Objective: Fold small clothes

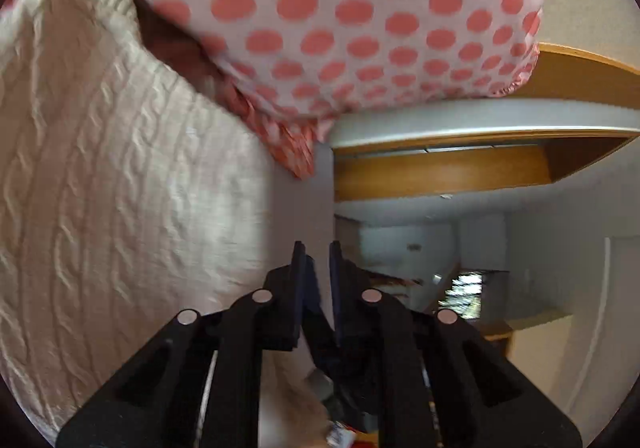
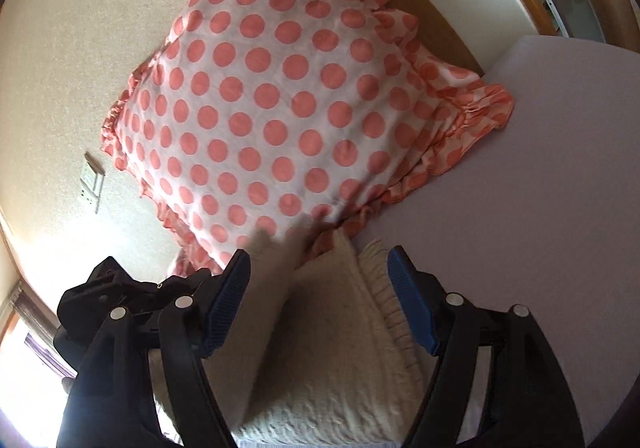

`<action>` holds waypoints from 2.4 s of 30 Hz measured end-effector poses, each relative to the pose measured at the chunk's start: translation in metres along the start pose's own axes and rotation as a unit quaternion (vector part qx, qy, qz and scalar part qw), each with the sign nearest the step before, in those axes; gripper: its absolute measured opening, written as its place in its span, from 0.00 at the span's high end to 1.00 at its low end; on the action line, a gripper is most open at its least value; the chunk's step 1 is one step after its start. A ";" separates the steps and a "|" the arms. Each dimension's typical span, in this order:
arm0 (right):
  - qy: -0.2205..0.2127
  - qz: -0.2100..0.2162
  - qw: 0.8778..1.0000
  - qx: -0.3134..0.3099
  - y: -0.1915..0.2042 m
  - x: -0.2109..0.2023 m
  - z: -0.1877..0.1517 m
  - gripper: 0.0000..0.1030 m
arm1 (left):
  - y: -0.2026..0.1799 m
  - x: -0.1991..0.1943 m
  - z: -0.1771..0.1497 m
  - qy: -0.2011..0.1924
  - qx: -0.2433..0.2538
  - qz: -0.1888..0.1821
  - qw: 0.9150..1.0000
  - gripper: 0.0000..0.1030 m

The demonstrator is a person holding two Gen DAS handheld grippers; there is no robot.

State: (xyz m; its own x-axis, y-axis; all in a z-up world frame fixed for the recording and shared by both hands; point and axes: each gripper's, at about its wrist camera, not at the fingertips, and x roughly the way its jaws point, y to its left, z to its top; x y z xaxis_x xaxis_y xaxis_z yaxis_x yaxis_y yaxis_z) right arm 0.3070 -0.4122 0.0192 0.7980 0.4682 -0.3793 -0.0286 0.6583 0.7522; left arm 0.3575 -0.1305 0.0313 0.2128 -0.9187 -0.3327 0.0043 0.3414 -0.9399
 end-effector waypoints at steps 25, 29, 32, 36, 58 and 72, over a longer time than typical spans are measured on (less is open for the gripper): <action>0.096 -0.061 0.976 -0.187 0.071 0.060 -0.013 0.83 | 0.109 -0.202 -0.051 -0.149 0.179 0.204 0.951 0.58; 0.106 -0.124 0.969 -0.185 0.066 0.081 0.008 0.82 | 0.108 -0.204 -0.052 -0.154 0.181 0.197 0.951 0.56; 0.168 -0.182 0.955 -0.165 0.040 0.100 -0.002 0.71 | 0.109 -0.205 -0.053 -0.152 0.182 0.196 0.951 0.55; 0.095 -0.107 0.983 -0.111 0.049 0.041 0.010 0.64 | 0.107 -0.204 -0.054 -0.158 0.183 0.199 0.950 0.52; 0.224 -0.021 0.948 -0.226 0.117 0.029 -0.117 0.60 | 0.107 -0.190 -0.060 -0.145 0.189 0.212 0.948 0.47; 0.148 -0.031 0.986 -0.070 0.051 0.002 -0.040 0.20 | 0.096 -0.186 -0.046 -0.128 0.172 0.179 0.960 0.26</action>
State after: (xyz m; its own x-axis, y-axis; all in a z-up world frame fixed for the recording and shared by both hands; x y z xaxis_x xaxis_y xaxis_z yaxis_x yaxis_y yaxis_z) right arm 0.2832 -0.3545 0.0354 0.5905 0.5623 -0.5789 -0.0847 0.7565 0.6485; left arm 0.2738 0.0640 -0.0001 0.4938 -0.6660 -0.5592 0.1989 0.7125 -0.6729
